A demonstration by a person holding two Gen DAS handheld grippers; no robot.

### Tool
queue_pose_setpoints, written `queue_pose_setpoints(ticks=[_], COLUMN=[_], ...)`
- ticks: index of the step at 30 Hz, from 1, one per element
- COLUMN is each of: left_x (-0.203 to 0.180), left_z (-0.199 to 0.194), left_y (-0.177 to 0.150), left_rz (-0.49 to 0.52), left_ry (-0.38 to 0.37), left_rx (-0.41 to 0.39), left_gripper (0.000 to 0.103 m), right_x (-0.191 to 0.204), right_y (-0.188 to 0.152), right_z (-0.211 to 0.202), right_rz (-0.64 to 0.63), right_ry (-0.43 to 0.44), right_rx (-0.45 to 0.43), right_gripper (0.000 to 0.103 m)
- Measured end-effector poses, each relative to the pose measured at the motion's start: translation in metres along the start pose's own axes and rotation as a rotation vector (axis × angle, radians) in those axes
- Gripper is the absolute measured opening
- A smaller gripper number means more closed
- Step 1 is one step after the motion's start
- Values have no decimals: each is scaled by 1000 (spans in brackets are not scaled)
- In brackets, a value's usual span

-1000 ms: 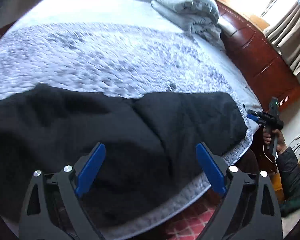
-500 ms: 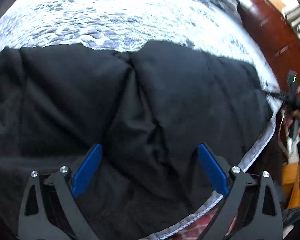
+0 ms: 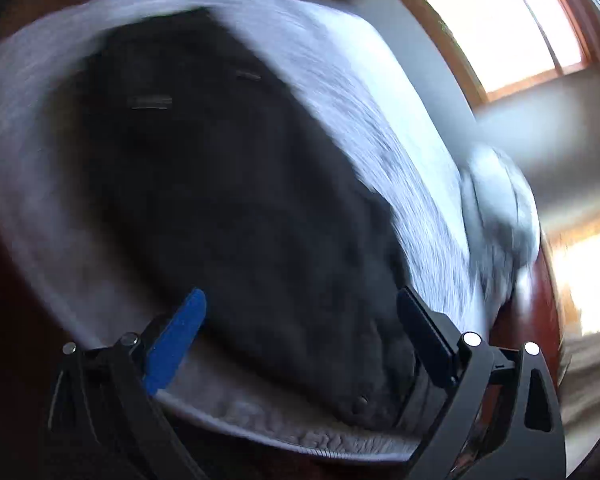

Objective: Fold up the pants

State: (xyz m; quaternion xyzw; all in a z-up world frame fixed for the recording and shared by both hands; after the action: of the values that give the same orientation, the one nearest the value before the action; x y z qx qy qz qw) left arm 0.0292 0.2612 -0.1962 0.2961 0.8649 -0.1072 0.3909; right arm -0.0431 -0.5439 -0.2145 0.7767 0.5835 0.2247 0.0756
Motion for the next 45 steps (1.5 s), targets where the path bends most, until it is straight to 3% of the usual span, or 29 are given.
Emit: queue_pose_setpoints(ticks=[6, 13, 20, 22, 24, 26, 30, 36, 45], left_x=[39, 53, 49, 45, 46, 46, 46, 36, 32], left_z=[-3, 27, 36, 49, 59, 64, 68, 70, 74], left_y=[20, 17, 22, 22, 19, 19, 15, 15, 29], left_rz=[-139, -243, -308, -334, -345, -328, -304, -300, -306], left_ry=[-8, -33, -170, -203, -198, -169, -116, -97, -78], left_rx=[-25, -13, 26, 31, 33, 35, 27, 33, 55], left_gripper=[95, 95, 95, 90, 60, 39, 26, 17, 17], right_x=[29, 59, 86, 90, 95, 100, 124, 155, 153], right_y=[8, 16, 10, 7, 4, -2, -22, -53, -73], right_z=[-18, -25, -25, -24, -24, -23, -26, -14, 43], right_rz=[-62, -56, -93, -91, -83, -58, -3, 121, 370], right_ry=[42, 127, 171, 194, 221, 276, 421, 568, 583], right_rx=[-74, -109, -107, -103, -98, -85, -61, 26, 221], right_gripper=[83, 88, 88, 88, 88, 88, 88, 88, 88])
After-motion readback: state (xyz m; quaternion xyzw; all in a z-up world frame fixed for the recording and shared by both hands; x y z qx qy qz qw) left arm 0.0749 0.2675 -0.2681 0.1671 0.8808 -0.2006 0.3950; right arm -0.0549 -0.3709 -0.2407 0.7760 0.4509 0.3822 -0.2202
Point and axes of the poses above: each gripper's, at about its wrist camera, not at the fingertips, and z roughly the way its jaws point, x to its left, y to its top, the point moved 3 cm from there along z, roughly the way its jaws point, and after that the axes turned 15 degrees about -z, right-handed, at the moved point
